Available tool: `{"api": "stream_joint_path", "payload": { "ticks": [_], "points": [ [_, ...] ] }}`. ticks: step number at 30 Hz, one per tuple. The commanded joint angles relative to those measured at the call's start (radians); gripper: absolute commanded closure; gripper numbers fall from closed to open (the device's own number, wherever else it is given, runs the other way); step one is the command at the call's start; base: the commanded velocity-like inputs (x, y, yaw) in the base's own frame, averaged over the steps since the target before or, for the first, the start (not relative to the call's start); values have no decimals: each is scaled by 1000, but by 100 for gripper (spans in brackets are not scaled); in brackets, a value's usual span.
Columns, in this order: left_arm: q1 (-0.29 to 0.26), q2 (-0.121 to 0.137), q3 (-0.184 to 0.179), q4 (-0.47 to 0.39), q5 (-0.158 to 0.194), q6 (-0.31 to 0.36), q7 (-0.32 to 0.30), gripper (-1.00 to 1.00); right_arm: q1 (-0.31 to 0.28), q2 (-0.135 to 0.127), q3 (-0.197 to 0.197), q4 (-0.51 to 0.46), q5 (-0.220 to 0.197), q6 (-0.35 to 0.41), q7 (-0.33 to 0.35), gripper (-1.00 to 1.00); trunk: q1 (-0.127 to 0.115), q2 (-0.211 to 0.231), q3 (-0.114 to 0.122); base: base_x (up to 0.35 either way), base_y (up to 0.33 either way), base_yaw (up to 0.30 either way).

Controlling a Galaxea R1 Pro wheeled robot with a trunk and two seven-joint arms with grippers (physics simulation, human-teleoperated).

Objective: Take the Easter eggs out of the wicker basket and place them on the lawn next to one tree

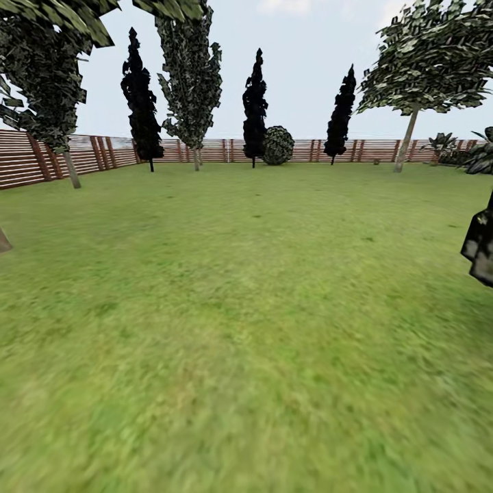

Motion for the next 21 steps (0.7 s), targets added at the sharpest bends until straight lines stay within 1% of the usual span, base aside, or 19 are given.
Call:
{"api": "stream_joint_path", "payload": {
  "ticks": [1, 18, 21],
  "points": [
    [-1, -1, 1, 1, -1, -3, 2, -100, 0, -1, 8, 0, -8, -3, -4, -100, 0, 0, -1, 319, 89, 0],
    [-1, 0, 1, 1, -1, -3, 2, -100, -1, -1, 9, 0, -8, -3, -4, -100, 0, 0, -1, 325, 13, -4],
    [-1, -1, 1, -6, 1, -5, 4, -100, 0, -1, 8, 0, -8, -3, -4, -100, 0, 0, -1, 98, 0, -69]
  ]
}}
